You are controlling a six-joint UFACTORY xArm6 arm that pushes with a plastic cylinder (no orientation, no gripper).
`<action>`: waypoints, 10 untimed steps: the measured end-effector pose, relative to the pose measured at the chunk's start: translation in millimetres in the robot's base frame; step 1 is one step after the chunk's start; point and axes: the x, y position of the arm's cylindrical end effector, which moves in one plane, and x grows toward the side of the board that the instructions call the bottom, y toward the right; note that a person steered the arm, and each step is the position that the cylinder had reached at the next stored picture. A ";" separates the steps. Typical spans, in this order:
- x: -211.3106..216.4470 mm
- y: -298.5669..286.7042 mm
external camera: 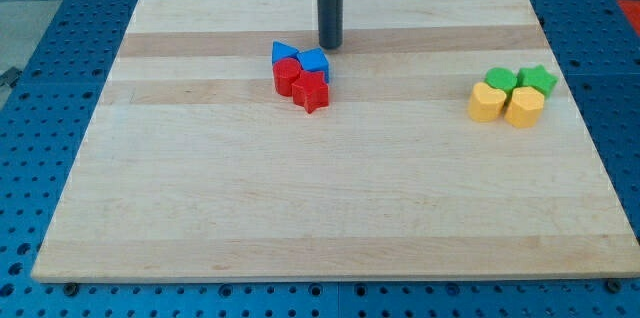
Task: Adjust the blue blocks above the red blocks
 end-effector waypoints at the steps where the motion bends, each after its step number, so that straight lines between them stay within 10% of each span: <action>1: -3.9 -31.3; 10: 27.2 -147.4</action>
